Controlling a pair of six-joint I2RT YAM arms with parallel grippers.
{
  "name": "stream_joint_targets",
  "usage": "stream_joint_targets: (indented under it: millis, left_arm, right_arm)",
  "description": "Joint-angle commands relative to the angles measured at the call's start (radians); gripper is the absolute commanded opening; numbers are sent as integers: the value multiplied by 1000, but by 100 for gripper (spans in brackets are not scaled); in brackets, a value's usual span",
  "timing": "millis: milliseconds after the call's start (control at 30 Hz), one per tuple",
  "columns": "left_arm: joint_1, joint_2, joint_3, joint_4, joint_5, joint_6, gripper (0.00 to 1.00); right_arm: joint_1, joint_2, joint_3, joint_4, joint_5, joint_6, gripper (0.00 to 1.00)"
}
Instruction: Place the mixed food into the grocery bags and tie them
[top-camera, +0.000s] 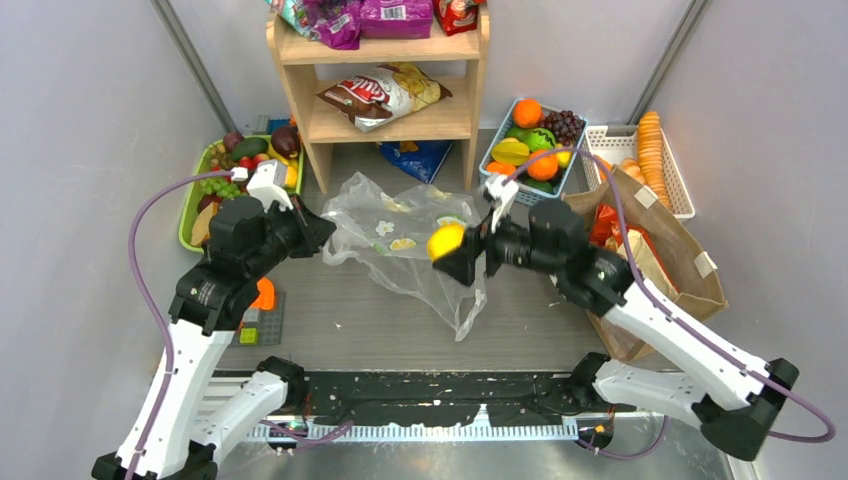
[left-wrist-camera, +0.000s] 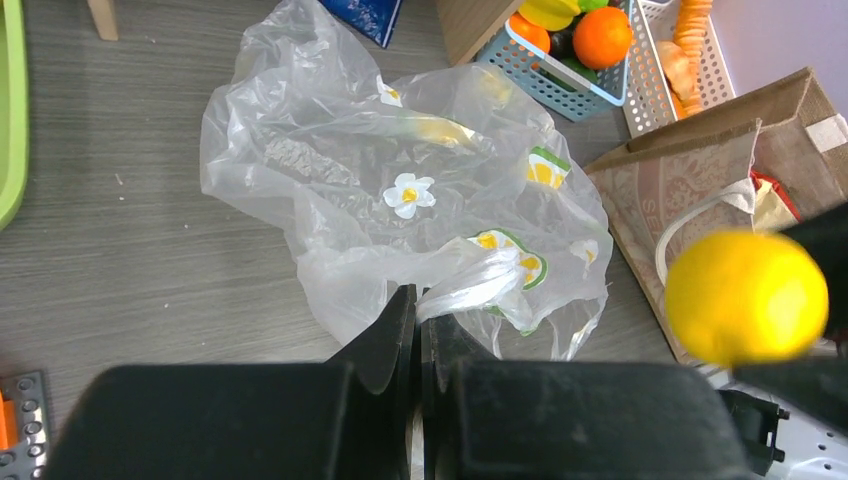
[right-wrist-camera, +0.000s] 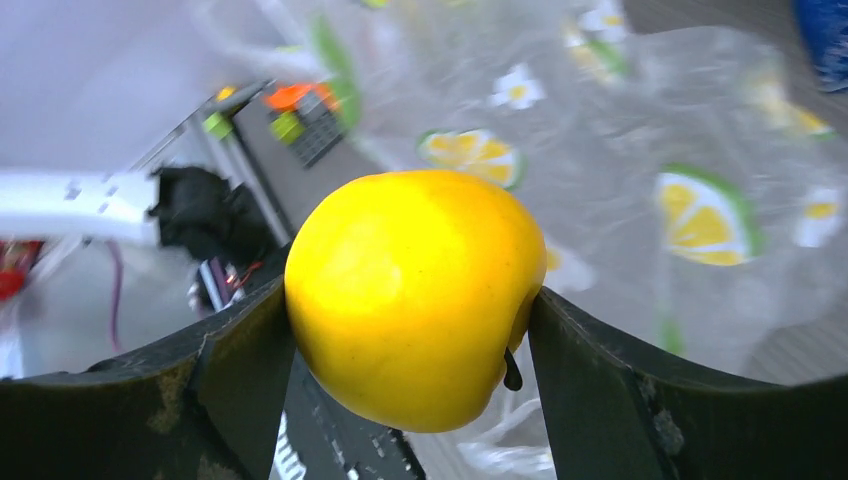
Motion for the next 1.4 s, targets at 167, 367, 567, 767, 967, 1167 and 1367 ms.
stream_joint_targets:
  millis: [167, 367, 567, 767, 967, 1167, 1367]
  left_arm:
    - [-5, 5, 44, -44, 15, -42, 0]
    - [-6, -22, 46, -74, 20, -66, 0]
    - [-6, -27, 61, -104, 74, -87, 0]
    - [-31, -43, 25, -86, 125, -143, 0]
    - [-129, -3, -5, -37, 170, -198, 0]
    - [-167, 50, 43, 97, 359, -302, 0]
    - [-163, 79, 181, 88, 339, -320, 0]
  right_arm:
    - [442, -1, -210, 265, 274, -93, 52]
    - [525, 177, -265, 487, 527, -64, 51]
    - [505, 353, -210, 573, 826, -2, 52]
    - [390, 377, -92, 573, 740, 34, 52]
    - [299, 450, 41, 484, 688, 21, 55]
    - [233, 558, 152, 271, 628, 57, 57]
    - [206, 643, 154, 237, 461, 59, 62]
